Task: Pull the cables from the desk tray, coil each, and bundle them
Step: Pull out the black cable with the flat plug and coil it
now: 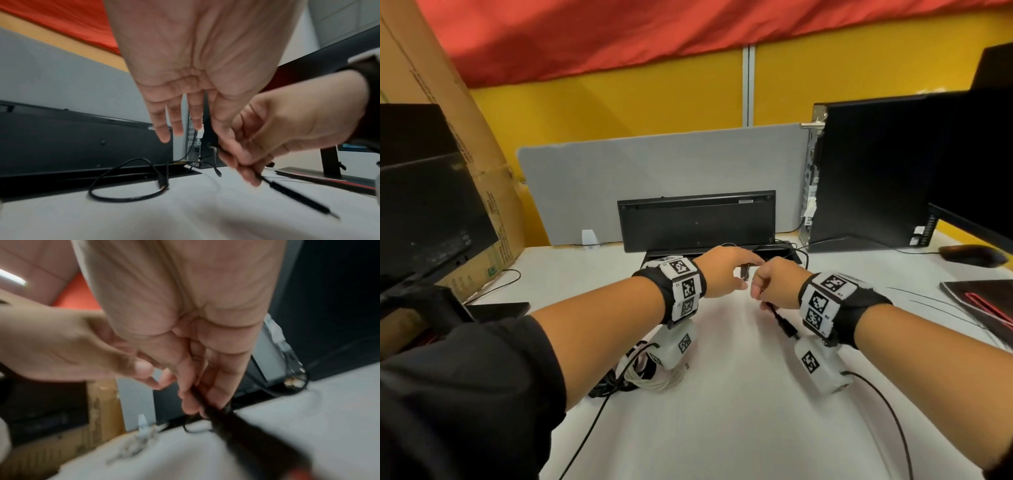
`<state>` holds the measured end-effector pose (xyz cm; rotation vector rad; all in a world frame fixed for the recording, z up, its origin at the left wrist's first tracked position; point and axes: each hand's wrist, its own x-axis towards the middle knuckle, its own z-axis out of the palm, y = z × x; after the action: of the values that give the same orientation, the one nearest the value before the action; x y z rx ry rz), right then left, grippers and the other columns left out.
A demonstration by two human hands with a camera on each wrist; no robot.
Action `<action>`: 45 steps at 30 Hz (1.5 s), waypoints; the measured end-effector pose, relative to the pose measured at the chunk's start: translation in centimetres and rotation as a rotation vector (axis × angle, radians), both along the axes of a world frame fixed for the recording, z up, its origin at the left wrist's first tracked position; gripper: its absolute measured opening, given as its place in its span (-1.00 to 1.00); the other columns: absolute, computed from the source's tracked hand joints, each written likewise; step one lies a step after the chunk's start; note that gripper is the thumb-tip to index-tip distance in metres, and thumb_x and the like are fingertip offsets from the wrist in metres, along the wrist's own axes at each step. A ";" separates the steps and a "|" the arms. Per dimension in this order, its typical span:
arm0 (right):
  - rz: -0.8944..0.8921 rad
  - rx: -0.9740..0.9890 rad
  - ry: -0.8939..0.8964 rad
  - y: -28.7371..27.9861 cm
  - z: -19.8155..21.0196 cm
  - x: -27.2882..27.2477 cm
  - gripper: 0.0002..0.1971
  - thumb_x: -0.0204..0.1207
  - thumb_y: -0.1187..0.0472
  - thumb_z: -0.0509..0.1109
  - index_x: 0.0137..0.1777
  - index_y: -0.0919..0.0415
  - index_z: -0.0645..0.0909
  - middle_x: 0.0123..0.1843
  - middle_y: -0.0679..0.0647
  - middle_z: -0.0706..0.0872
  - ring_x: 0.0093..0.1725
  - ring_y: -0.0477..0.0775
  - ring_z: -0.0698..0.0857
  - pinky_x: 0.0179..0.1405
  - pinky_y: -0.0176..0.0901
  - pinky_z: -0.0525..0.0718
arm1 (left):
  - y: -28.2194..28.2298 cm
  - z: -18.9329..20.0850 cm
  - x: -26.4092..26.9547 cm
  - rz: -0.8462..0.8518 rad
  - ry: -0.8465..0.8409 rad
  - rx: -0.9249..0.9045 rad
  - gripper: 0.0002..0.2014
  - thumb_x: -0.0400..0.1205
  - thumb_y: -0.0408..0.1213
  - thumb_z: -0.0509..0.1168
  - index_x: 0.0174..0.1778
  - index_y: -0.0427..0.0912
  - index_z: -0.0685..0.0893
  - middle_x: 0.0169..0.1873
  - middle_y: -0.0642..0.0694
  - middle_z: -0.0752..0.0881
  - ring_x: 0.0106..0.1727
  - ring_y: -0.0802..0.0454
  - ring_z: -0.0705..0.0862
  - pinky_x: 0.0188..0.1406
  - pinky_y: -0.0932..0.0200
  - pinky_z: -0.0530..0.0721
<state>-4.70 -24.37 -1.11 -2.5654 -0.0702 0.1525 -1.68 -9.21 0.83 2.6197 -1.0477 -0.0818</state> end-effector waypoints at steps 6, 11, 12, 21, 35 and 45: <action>-0.025 0.207 -0.260 -1.9 6.0 -1.4 -0.78 0.43 0.45 0.31 -0.29 0.12 0.64 -0.25 0.04 0.70 -0.24 0.00 0.61 -0.22 -0.14 0.55 | -0.5 2.9 0.0 -0.085 0.022 -0.294 -0.71 0.69 -0.33 0.29 0.33 -0.13 0.67 0.22 -0.04 0.75 0.17 0.17 0.65 0.26 0.24 0.55; 0.009 0.204 -0.485 -3.8 9.5 -2.7 -0.95 0.53 0.13 0.46 -0.09 0.00 0.75 -0.46 -0.09 0.73 -0.55 -0.34 0.58 -0.38 -0.34 0.48 | -2.2 4.3 -0.6 -0.114 0.057 -0.517 -0.80 0.73 -0.36 0.21 0.17 -0.24 0.70 0.12 0.02 0.76 0.21 0.17 0.68 0.31 0.29 0.56; 0.002 0.158 -0.516 -4.0 10.0 -2.8 -0.94 0.51 0.06 0.48 -0.08 -0.04 0.78 -0.49 -0.13 0.72 -0.51 -0.35 0.62 -0.35 -0.34 0.52 | -2.7 4.8 -0.8 -0.130 0.057 -0.555 -0.82 0.74 -0.37 0.19 0.10 -0.27 0.71 0.03 0.06 0.77 0.16 0.19 0.70 0.28 0.32 0.57; -0.387 -0.341 -0.916 -7.8 12.6 -4.1 -0.69 0.54 -0.19 0.34 -0.28 -0.03 0.68 -0.52 -0.14 0.60 -0.50 -0.09 0.57 -0.53 -0.28 0.51 | -4.7 9.1 -1.0 0.023 0.195 -0.558 -0.70 0.78 -0.23 0.11 -0.26 -0.12 0.59 -0.46 0.01 0.50 -0.44 0.10 0.65 -0.17 0.12 0.76; -0.693 -0.191 -0.600 -14.1 7.4 -5.0 -0.70 0.58 0.08 0.22 -0.35 0.15 0.56 -0.39 0.10 0.62 -0.38 0.15 0.62 -0.35 -0.13 0.54 | -0.8 11.0 -0.5 0.113 -0.188 -0.293 -0.70 0.77 -0.19 0.14 -0.18 -0.19 0.69 -0.48 0.05 0.48 -0.45 0.16 0.41 -0.45 0.33 0.33; -0.187 0.076 -0.561 -4.7 9.0 -5.5 -0.74 0.51 0.33 0.22 0.12 0.17 0.65 0.07 0.05 0.72 0.02 0.16 0.71 -0.08 -0.09 0.71 | -3.7 10.6 -1.2 0.020 -0.244 -0.251 -0.73 0.75 -0.19 0.18 -0.23 -0.12 0.67 -0.47 0.10 0.53 -0.42 0.20 0.45 -0.39 0.25 0.35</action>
<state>-10.24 -29.12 7.87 -2.4465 -0.0443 -0.6281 -2.87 -12.94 11.42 2.4518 -1.0329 0.3593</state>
